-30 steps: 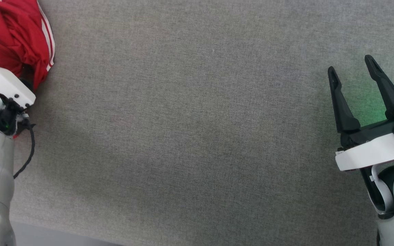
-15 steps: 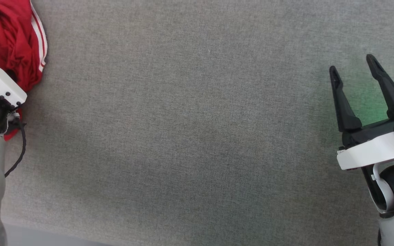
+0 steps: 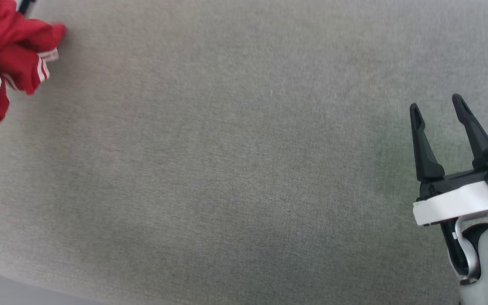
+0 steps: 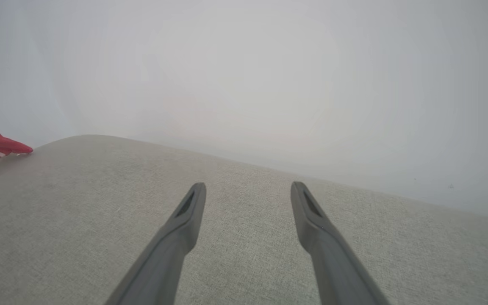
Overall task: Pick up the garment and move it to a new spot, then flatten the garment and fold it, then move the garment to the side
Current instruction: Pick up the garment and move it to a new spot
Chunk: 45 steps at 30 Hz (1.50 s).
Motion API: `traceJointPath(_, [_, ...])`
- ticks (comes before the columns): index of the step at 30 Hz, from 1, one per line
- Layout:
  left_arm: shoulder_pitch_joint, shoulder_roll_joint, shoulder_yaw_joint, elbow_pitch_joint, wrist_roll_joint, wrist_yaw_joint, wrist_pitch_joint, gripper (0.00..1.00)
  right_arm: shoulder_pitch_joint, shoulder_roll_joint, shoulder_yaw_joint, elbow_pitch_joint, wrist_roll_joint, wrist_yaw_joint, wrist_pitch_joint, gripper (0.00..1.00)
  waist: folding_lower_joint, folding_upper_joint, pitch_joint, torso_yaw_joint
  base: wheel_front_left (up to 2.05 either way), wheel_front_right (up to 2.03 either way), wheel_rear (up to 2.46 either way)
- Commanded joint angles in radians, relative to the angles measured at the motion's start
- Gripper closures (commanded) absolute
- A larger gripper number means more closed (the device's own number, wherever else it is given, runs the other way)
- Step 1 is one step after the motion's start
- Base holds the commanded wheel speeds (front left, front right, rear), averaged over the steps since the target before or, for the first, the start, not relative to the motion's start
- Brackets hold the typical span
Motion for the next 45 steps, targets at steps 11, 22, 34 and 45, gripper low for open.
traceJointPath(11, [0.006,0.077,-0.136,-0.299,0.009,-0.003,0.059,1.00,0.068,0.054,-0.044,0.029,0.017,-0.001,-0.060,0.00,0.0000,0.0000,-0.177,0.025,0.00,0.00,0.00])
traceJointPath(22, [0.157,0.114,-0.186,-0.787,-0.026,0.060,0.316,1.00,0.136,0.090,-0.124,0.015,0.023,-0.001,-0.086,0.00,0.0000,0.0000,-0.267,-0.086,0.00,0.00,0.00])
traceJointPath(34, [0.279,0.089,-0.260,-1.191,-0.077,0.140,0.524,1.00,0.178,0.113,-0.168,-0.006,0.020,-0.001,-0.096,0.00,0.0000,0.0000,-0.254,-0.293,0.00,0.00,0.00])
traceJointPath(45, [0.396,-0.011,-0.399,-1.210,-0.112,0.136,0.575,1.00,0.158,0.122,-0.133,0.043,0.036,-0.001,-0.129,0.00,0.0000,0.0000,-0.204,-0.412,0.00,0.00,0.00])
